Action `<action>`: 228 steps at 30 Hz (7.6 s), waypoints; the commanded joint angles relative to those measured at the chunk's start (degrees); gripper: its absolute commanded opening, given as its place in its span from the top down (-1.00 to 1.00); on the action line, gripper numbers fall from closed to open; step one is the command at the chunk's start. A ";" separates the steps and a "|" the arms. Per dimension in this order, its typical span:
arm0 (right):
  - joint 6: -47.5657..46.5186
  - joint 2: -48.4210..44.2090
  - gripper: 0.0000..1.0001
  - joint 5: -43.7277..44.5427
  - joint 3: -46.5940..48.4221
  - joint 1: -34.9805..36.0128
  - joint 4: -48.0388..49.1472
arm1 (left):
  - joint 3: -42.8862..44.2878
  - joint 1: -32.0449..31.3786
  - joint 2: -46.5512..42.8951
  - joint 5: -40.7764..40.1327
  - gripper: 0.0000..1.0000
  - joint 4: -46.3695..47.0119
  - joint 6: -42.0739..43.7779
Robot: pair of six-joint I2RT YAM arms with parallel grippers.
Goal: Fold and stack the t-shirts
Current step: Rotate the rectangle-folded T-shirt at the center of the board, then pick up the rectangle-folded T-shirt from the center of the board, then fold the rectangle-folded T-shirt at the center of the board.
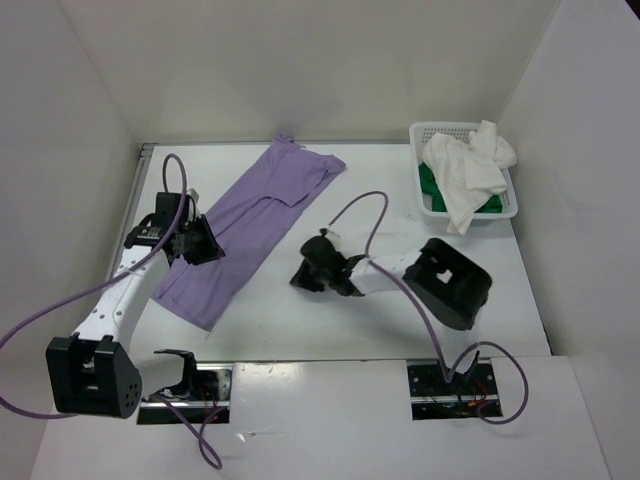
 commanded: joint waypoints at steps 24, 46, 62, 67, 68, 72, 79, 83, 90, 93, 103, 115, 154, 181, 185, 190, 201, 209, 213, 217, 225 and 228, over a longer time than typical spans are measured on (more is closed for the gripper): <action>-2.21 22.82 0.11 -9.87 28.08 8.28 -1.39 | 4.43 0.33 3.18 4.22 0.31 3.60 3.09; -10.11 -11.68 0.95 -4.16 -9.24 -8.06 -9.20 | 0.21 -4.68 7.04 6.68 0.53 5.96 4.23; -7.39 -44.38 0.20 -6.62 -22.79 -11.50 -26.79 | -3.21 -19.54 3.98 8.69 0.04 -1.33 -2.52; -4.24 -48.60 0.07 -7.15 -25.34 -12.03 -29.86 | -10.06 -19.54 -3.14 10.36 -0.42 -0.72 -11.22; -4.23 -49.65 0.07 -7.15 -26.12 -12.03 -31.00 | -12.77 -19.54 -3.93 11.85 -0.42 -0.19 -12.54; -2.04 -55.02 0.02 -8.37 -28.58 -12.03 -33.20 | -14.47 -19.54 -6.31 13.10 -0.06 0.51 -14.93; 2.00 -56.87 0.52 -9.59 -26.83 -12.03 -29.27 | -11.22 -24.10 -15.80 18.54 0.24 17.88 -18.96; 11.58 -60.46 0.64 -14.35 -33.14 -11.50 -17.14 | -14.37 -29.36 -13.96 22.59 0.26 22.30 -26.43; 8.79 -57.10 -0.95 -8.64 -28.17 -9.48 -12.74 | -13.85 -33.25 -9.68 17.05 0.16 31.08 -29.16; -1.65 -45.31 -1.00 -12.31 -16.84 -9.48 -12.72 | -13.85 -30.27 -3.53 21.00 0.02 35.92 -27.50; -10.83 -31.21 -1.00 -17.50 -7.40 -14.39 -8.87 | -14.12 -25.00 -13.52 17.40 -0.43 39.88 -22.49; -12.68 -29.34 0.30 -15.50 -4.14 -15.89 -11.15 | -15.52 -24.65 -19.57 8.19 0.05 37.44 -24.85; -7.31 -63.81 0.13 -23.67 -39.04 -22.92 -30.14 | -39.61 -18.39 -40.17 11.00 -0.23 -0.29 -47.97; -10.55 -44.84 0.00 -22.97 -35.62 -17.39 -12.64 | -40.24 -18.92 -37.41 2.74 0.00 5.45 -37.52; -11.08 -44.83 0.00 -22.97 -35.10 -17.39 -12.11 | -40.65 -18.92 -40.60 3.25 -0.08 4.03 -36.90; -11.61 -44.30 -0.02 -22.44 -34.56 -17.39 -12.12 | -41.97 -20.06 -39.89 4.56 -0.08 6.48 -36.89; -12.76 -39.20 0.04 -22.44 -32.81 -17.39 -11.06 | -42.86 -25.58 -30.58 4.32 -0.02 16.58 -37.87; -12.76 -37.54 0.10 -22.97 -32.28 -17.39 -10.53 | -41.72 -28.68 -26.09 1.32 0.03 18.53 -39.01; -12.76 -37.54 0.19 -22.97 -32.28 -17.39 -10.53 | -41.72 -28.68 -27.49 1.32 0.18 17.39 -39.62; -12.76 -37.54 0.43 -22.97 -32.28 -17.39 -11.06 | -41.72 -28.68 -28.29 1.32 0.45 16.86 -39.62; -12.15 -37.54 0.86 -22.45 -32.28 -15.99 -13.77 | -38.91 -28.68 -27.14 3.42 0.86 13.35 -36.20; -9.78 -38.06 1.00 -21.56 -31.23 -11.95 -15.09 | -37.76 -28.68 -26.62 5.53 0.91 10.54 -34.18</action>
